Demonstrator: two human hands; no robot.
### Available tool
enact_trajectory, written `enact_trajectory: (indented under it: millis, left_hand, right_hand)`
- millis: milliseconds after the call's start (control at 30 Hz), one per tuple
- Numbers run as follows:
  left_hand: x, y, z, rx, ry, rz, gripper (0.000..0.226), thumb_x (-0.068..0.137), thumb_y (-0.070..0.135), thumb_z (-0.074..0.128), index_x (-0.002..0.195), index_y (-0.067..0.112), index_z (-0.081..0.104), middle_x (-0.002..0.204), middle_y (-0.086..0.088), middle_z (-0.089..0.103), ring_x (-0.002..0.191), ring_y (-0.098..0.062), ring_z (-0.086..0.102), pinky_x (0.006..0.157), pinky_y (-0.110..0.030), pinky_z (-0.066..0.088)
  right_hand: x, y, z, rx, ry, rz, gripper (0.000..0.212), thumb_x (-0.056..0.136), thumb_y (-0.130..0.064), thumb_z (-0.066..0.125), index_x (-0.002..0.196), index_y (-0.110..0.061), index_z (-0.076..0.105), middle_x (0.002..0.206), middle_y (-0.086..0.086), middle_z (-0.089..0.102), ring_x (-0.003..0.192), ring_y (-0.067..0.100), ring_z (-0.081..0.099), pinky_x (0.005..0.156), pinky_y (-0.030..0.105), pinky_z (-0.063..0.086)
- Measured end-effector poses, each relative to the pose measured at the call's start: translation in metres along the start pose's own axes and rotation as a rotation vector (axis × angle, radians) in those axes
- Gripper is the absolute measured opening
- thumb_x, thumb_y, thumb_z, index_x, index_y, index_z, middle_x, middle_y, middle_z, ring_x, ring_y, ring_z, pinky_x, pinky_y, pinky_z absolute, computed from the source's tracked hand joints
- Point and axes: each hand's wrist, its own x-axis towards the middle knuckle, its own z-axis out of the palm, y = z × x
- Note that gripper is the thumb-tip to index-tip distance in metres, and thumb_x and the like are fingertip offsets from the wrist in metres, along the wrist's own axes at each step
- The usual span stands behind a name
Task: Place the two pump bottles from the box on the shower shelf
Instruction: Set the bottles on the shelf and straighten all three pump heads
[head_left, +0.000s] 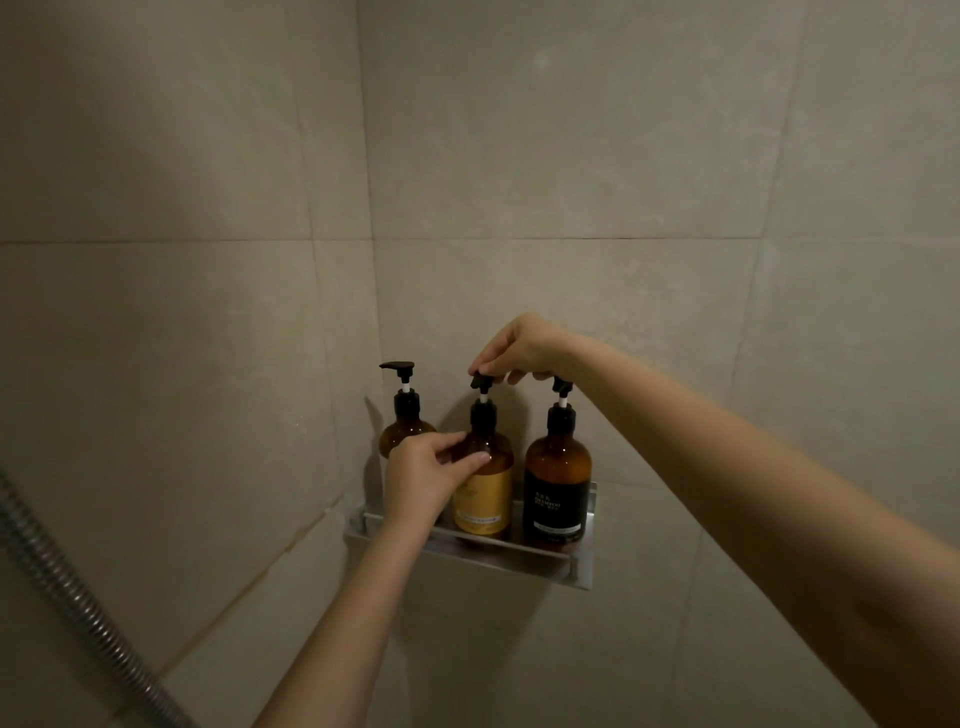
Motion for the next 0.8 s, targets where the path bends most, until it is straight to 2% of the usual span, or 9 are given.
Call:
enact_trajectory:
  millis: [133,233,333,400,467,567,667,733,800]
  left_hand:
    - [0.001,0.0,0.0,0.012,-0.002,-0.008,0.05,0.072,0.037,0.073,0.117,0.019,0.063,0.115,0.0,0.069,0.097,-0.006,0.06,0.064,-0.005,0.035]
    - [0.004,0.003,-0.002,-0.01,-0.014,-0.029,0.047,0.074,0.035,0.072,0.117,0.018,0.064,0.116,0.001,0.068,0.102,-0.008,0.06,0.075,-0.012,0.042]
    - [0.002,0.001,-0.015,-0.094,0.197,-0.05,0.028,0.079,0.026,0.068,0.107,0.017,0.069,0.105,0.001,0.071,0.092,-0.007,0.062,0.072,-0.01,0.041]
    - [0.002,-0.005,-0.025,-0.115,0.364,-0.085,0.022,0.084,0.018,0.062,0.104,0.017,0.07,0.102,-0.001,0.072,0.09,-0.008,0.064,0.066,-0.007,0.039]
    - [0.005,-0.014,-0.032,-0.104,0.426,-0.152,0.026,0.087,0.016,0.056,0.111,0.016,0.066,0.109,-0.001,0.07,0.093,-0.008,0.061,0.068,-0.01,0.039]
    - [0.011,-0.027,-0.035,-0.025,0.388,-0.219,0.04,0.086,0.028,0.058,0.125,0.018,0.057,0.123,-0.002,0.064,0.106,-0.014,0.06,0.079,-0.022,0.046]
    - [0.02,-0.038,-0.035,0.056,0.258,-0.241,0.053,0.081,0.04,0.062,0.129,0.018,0.053,0.128,-0.002,0.061,0.115,-0.02,0.058,0.092,-0.038,0.05]
    - [0.024,-0.042,-0.035,0.049,0.212,-0.237,0.047,0.078,0.039,0.065,0.121,0.02,0.06,0.119,0.0,0.067,0.101,-0.014,0.062,0.078,-0.029,0.052]
    - [0.024,-0.044,-0.034,0.002,0.211,-0.227,0.042,0.077,0.035,0.068,0.116,0.019,0.064,0.112,0.0,0.071,0.091,-0.009,0.063,0.066,-0.02,0.046]
  right_hand:
    - [-0.001,-0.004,-0.001,-0.052,0.0,0.02,0.023,0.085,-0.022,0.065,0.107,-0.017,0.071,0.098,0.001,0.066,0.071,0.007,0.053,0.049,0.019,0.035]
    - [0.004,-0.017,-0.003,-0.06,0.063,0.029,0.03,0.083,-0.025,0.067,0.111,-0.013,0.068,0.102,0.005,0.067,0.073,0.011,0.055,0.049,0.018,0.037]
    - [0.018,-0.04,0.006,-0.028,0.15,-0.053,0.03,0.083,-0.029,0.067,0.107,-0.01,0.067,0.087,0.003,0.066,0.066,0.01,0.055,0.05,0.019,0.039]
    - [0.026,-0.054,0.017,-0.065,0.112,-0.095,0.031,0.083,-0.031,0.067,0.106,-0.01,0.066,0.08,0.001,0.065,0.066,0.01,0.057,0.052,0.02,0.042]
    - [0.036,-0.064,0.03,-0.113,0.051,-0.124,0.033,0.082,-0.031,0.068,0.107,-0.009,0.066,0.081,0.001,0.066,0.067,0.011,0.059,0.053,0.02,0.043]
    - [0.049,-0.071,0.047,-0.182,0.019,-0.154,0.036,0.081,-0.031,0.07,0.109,-0.008,0.067,0.09,0.006,0.068,0.073,0.016,0.062,0.058,0.022,0.05]
    - [0.059,-0.072,0.058,-0.235,0.018,-0.135,0.036,0.08,-0.031,0.071,0.106,-0.006,0.068,0.098,0.009,0.071,0.086,0.021,0.068,0.074,0.029,0.057]
    - [0.064,-0.071,0.059,-0.235,0.015,-0.123,0.034,0.079,-0.029,0.072,0.104,-0.005,0.069,0.099,0.011,0.071,0.09,0.023,0.069,0.08,0.033,0.058]
    - [0.065,-0.069,0.056,-0.194,-0.019,-0.147,0.03,0.08,-0.023,0.072,0.105,-0.006,0.07,0.101,0.011,0.071,0.084,0.022,0.068,0.073,0.029,0.059]
